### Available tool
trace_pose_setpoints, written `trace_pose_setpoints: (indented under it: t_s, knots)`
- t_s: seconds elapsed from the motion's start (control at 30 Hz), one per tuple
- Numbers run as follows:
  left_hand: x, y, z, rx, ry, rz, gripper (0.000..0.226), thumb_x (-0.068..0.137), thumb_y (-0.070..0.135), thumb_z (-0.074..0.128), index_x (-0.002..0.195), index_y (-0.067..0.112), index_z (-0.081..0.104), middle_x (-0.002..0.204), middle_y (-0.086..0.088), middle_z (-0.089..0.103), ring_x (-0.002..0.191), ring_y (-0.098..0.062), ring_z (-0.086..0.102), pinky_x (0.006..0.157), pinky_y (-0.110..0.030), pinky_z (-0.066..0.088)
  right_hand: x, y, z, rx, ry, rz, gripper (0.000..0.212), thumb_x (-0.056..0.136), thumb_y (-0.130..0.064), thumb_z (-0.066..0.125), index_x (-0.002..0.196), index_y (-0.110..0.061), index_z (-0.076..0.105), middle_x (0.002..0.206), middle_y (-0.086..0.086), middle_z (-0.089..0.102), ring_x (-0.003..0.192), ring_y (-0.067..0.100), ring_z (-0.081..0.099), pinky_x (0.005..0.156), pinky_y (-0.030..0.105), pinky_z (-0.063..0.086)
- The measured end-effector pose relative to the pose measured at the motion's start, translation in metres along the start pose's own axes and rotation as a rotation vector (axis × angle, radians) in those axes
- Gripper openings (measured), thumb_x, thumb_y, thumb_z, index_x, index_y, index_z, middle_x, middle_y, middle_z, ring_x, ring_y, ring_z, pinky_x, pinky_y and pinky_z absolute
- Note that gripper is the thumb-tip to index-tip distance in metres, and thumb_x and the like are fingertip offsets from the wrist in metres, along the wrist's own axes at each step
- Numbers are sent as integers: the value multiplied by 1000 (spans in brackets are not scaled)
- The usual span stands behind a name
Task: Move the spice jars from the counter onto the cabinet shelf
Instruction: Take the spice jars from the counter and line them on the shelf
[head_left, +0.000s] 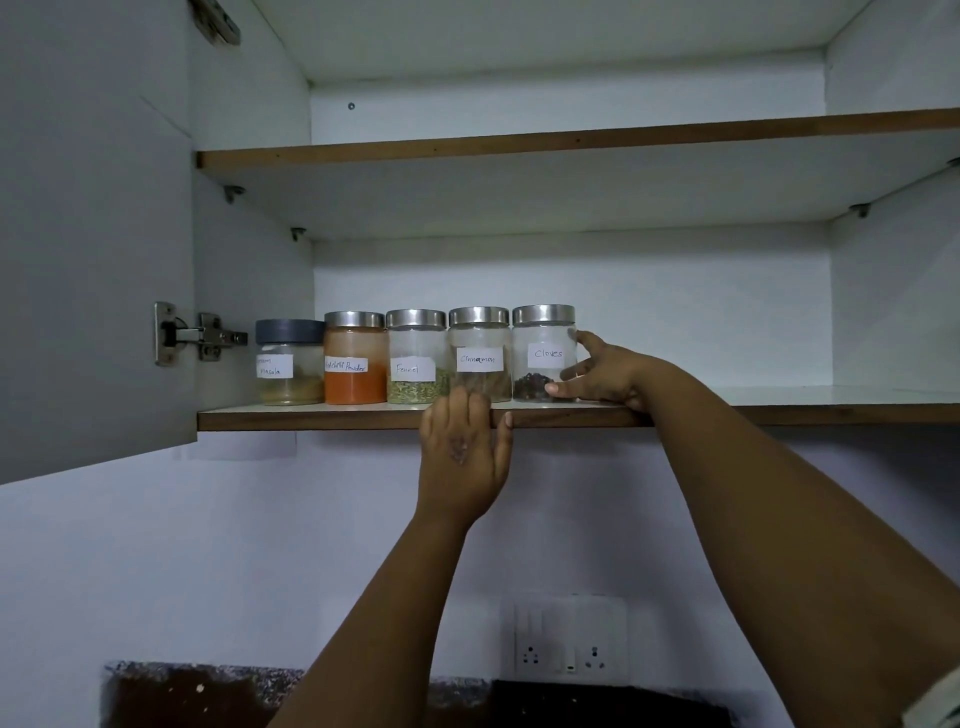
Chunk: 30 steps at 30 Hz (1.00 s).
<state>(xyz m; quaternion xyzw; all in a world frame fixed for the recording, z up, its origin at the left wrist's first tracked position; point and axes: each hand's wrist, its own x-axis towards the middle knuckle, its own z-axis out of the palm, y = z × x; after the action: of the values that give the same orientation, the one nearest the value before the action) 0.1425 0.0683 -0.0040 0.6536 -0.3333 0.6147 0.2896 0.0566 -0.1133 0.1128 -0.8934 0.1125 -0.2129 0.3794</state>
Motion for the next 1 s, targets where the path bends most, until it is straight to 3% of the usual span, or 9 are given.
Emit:
trace_pose_setpoints:
  t_s: [0.27, 0.47, 0.57, 0.63, 0.7, 0.77, 0.87, 0.93, 1.0]
  knots:
    - [0, -4, -1, 11, -1, 27, 28, 97, 33, 41, 91, 10, 56, 89, -7, 50, 82, -22, 46, 79, -34, 37, 1, 4, -3, 50, 10, 22, 121, 71, -27, 85, 155, -29, -3, 148, 14, 43, 133, 29, 42, 96, 33, 35]
    - [2, -3, -5, 49, -37, 23, 29, 97, 36, 39, 92, 11, 55, 89, -6, 50, 82, -21, 45, 79, -34, 37, -12, 3, -4, 95, 77, -17, 130, 66, -50, 82, 154, -28, -12, 160, 12, 18, 143, 31, 28, 113, 43, 32]
    - [2, -3, -10, 68, -64, 20, 28, 97, 35, 41, 92, 11, 55, 90, -6, 51, 82, -22, 47, 79, -33, 37, -28, 0, 12, -242, 229, -23, 120, 74, -73, 60, 153, -22, -14, 157, 17, 19, 140, 34, 32, 107, 44, 34]
    - [2, 0, -15, 54, -73, 11, 24, 97, 32, 46, 93, 11, 56, 91, -7, 52, 83, -22, 47, 79, -33, 38, -42, 6, 29, -516, 431, -53, 102, 84, -76, 36, 154, -18, -9, 143, 19, 43, 120, 35, 52, 89, 42, 43]
    - [2, 3, -19, 32, -82, -2, 19, 96, 28, 51, 93, 9, 56, 91, -8, 52, 83, -23, 48, 78, -34, 40, -58, 18, 46, -643, 690, -122, 85, 93, -67, 26, 155, -13, 7, 116, 14, 63, 98, 32, 62, 80, 41, 41]
    - [1, 9, -23, -22, -102, -34, 16, 96, 22, 52, 94, 7, 56, 92, -10, 53, 84, -25, 50, 78, -35, 42, -73, 33, 59, -653, 837, -234, 68, 97, -58, 29, 148, -13, 34, 107, 10, 66, 99, 31, 60, 92, 44, 38]
    - [-7, 18, -29, -157, -179, -126, 24, 97, 10, 48, 116, -1, 57, 115, -18, 56, 106, -35, 53, 92, -48, 46, -93, 58, 74, -669, 855, -336, 54, 95, -49, 43, 137, -16, 49, 130, 10, 55, 129, 32, 43, 115, 48, 23]
    - [-18, 25, -33, -204, -235, -164, 42, 98, 6, 44, 139, -5, 43, 144, -24, 41, 136, -38, 37, 114, -51, 31, -106, 74, 87, -641, 826, -339, 65, 94, -44, 50, 150, -18, 31, 155, 9, 30, 147, 29, 18, 116, 47, 20]
    - [-39, 32, -36, -241, -276, -167, 53, 99, 5, 41, 149, -2, 26, 158, -21, 20, 148, -33, 16, 122, -45, 9, -121, 92, 105, -586, 760, -324, 74, 93, -41, 52, 155, -20, 17, 163, 7, 7, 150, 28, 6, 116, 45, 21]
